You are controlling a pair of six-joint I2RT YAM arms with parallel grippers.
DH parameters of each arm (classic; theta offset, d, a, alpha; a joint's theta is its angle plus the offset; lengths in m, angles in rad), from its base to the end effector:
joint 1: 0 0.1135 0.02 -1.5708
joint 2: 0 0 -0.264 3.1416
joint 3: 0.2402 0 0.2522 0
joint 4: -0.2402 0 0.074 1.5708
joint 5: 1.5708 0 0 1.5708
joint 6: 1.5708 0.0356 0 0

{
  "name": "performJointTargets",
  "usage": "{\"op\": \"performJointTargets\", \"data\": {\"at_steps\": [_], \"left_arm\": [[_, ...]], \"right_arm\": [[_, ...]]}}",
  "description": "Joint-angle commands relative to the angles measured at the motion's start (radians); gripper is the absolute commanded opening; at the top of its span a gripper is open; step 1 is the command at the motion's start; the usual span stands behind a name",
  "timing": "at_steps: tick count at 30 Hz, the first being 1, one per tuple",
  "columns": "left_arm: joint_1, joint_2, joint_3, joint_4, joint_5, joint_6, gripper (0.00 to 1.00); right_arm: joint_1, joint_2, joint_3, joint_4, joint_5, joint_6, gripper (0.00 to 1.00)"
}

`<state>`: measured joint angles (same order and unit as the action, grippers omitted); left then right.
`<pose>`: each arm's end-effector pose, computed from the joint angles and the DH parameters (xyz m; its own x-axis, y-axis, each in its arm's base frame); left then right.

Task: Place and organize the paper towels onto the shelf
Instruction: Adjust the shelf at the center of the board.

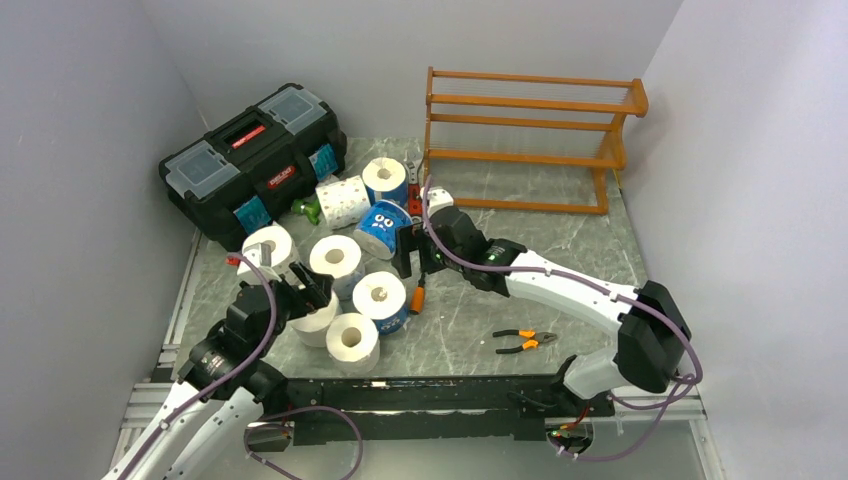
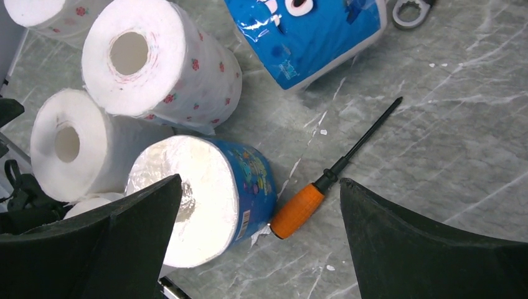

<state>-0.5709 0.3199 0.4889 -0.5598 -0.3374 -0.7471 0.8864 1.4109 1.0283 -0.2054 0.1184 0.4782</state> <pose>0.0907 -0.0443 0.2559 -0.4067 -0.5009 -0.7640 -0.0326 0.8437 -0.5358 0.2047 0.2442 0.2777 -0.6368 -0.0576 -0.7689 -0.4665 0.8227 0.3247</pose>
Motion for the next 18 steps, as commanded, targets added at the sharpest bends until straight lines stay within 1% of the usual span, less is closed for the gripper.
{"op": "performJointTargets", "data": {"at_steps": [1, 9, 14, 18], "left_arm": [[0.0, -0.031, -0.013, 0.02, 0.009, -0.02, 0.99], [0.001, -0.025, -0.014, 0.003, 0.016, -0.032, 0.99], [0.0, -0.019, -0.026, 0.022, 0.027, -0.036, 0.99], [0.001, -0.004, -0.027, 0.027, 0.037, -0.039, 0.99]], "right_arm": [[-0.002, 0.024, 0.059, -0.034, -0.048, -0.036, 0.99], [0.007, 0.03, 0.056, -0.014, -0.113, -0.065, 0.99], [0.017, 0.077, 0.071, -0.016, -0.165, -0.07, 0.98], [0.034, 0.107, 0.08, -0.019, -0.177, -0.073, 0.96]]}}
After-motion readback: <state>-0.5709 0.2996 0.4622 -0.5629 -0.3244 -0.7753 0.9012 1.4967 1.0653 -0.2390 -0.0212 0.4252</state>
